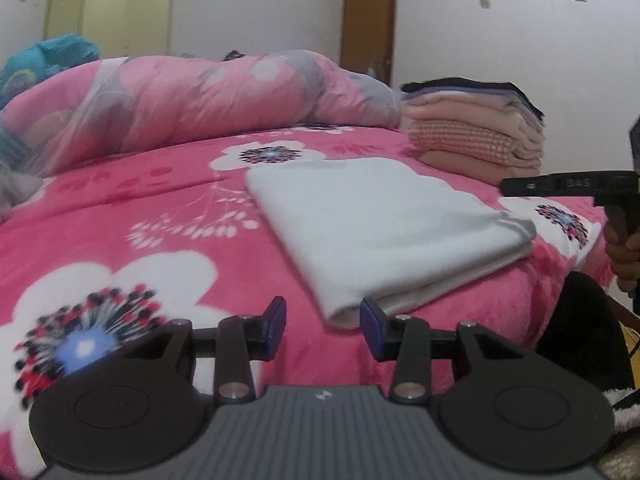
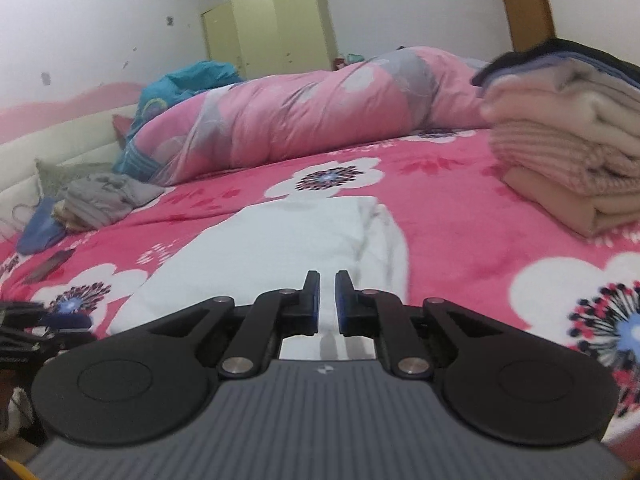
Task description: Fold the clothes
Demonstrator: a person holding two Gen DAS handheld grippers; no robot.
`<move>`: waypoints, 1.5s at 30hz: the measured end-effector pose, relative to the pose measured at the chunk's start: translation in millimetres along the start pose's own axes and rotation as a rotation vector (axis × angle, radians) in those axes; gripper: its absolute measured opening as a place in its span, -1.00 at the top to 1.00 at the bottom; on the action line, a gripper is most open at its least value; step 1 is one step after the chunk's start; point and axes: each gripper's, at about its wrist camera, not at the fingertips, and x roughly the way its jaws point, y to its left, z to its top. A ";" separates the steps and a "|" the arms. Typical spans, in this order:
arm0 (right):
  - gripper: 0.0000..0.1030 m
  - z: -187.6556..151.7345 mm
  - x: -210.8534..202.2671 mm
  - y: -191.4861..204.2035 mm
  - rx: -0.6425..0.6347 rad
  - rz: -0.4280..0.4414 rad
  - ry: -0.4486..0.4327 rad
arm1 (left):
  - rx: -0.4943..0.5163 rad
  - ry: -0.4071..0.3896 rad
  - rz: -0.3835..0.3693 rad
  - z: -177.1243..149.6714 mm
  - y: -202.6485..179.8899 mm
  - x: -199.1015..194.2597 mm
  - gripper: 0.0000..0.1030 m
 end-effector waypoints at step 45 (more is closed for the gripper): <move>0.71 -14.5 37.6 25.0 -0.022 -0.039 0.095 | 0.063 0.049 0.133 0.2 -24.0 21.9 0.07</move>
